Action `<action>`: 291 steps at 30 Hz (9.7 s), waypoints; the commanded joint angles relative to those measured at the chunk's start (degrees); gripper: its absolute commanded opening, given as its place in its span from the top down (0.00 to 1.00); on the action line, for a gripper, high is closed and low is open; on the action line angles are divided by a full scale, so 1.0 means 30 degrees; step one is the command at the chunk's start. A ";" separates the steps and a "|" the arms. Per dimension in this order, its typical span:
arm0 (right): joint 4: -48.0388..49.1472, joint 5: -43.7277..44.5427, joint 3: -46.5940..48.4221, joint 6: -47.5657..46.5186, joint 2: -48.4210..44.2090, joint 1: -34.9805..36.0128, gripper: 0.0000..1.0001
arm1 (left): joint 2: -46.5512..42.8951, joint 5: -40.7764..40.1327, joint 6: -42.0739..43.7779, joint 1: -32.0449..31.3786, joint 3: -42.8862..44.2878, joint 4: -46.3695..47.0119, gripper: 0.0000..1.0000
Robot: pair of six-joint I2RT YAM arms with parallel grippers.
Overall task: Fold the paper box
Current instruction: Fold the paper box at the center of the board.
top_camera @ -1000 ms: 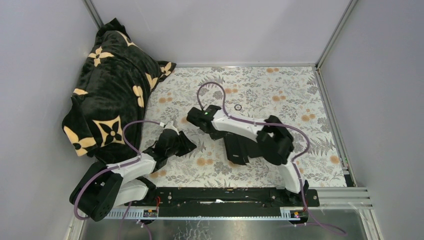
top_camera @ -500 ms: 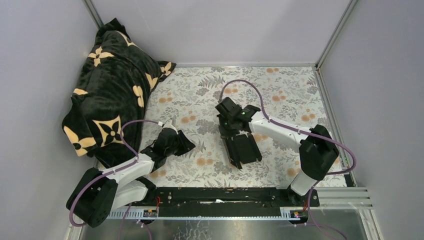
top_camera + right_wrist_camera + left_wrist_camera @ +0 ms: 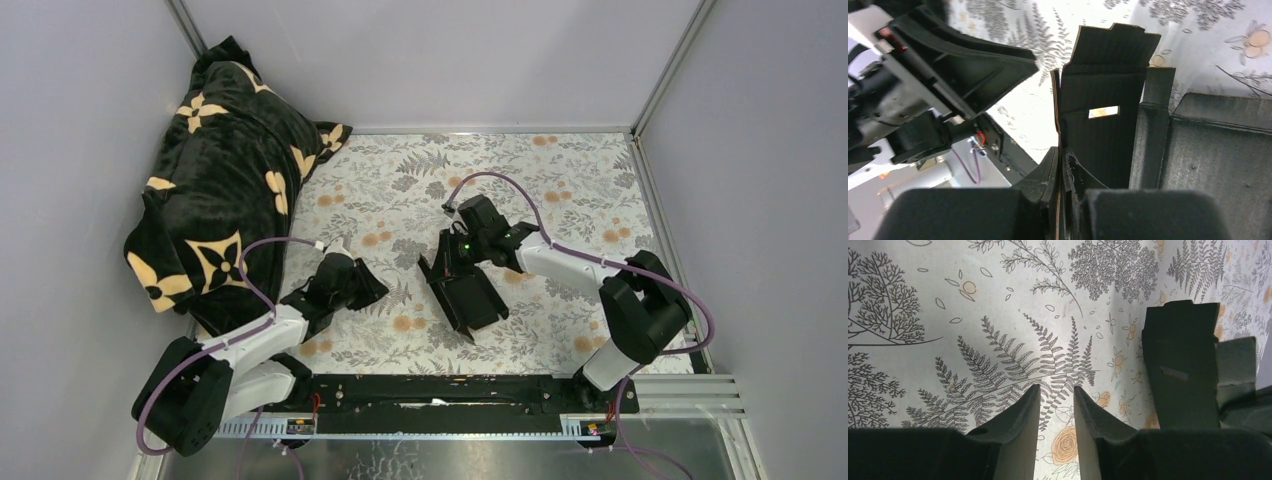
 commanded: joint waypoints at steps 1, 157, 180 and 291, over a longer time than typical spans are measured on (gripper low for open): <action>0.2827 -0.3019 -0.0596 0.0790 -0.1253 -0.0415 0.90 | -0.0090 -0.0889 -0.0160 -0.0319 0.0915 -0.0362 0.63; 0.1986 0.0283 -0.4266 -0.3107 -0.2073 -0.3928 0.40 | 0.3138 -0.7613 -0.2153 -1.1042 0.6014 -0.5577 0.62; 0.2892 0.0473 -0.4136 -0.3843 0.0087 -0.4035 0.49 | 0.3225 -0.7775 -0.2123 -1.1027 0.6028 -0.5682 0.62; -0.1281 0.7004 -0.0759 -0.6745 0.2167 -0.4471 0.69 | 0.4549 -0.6856 0.1716 -0.5365 0.8343 -0.5938 0.42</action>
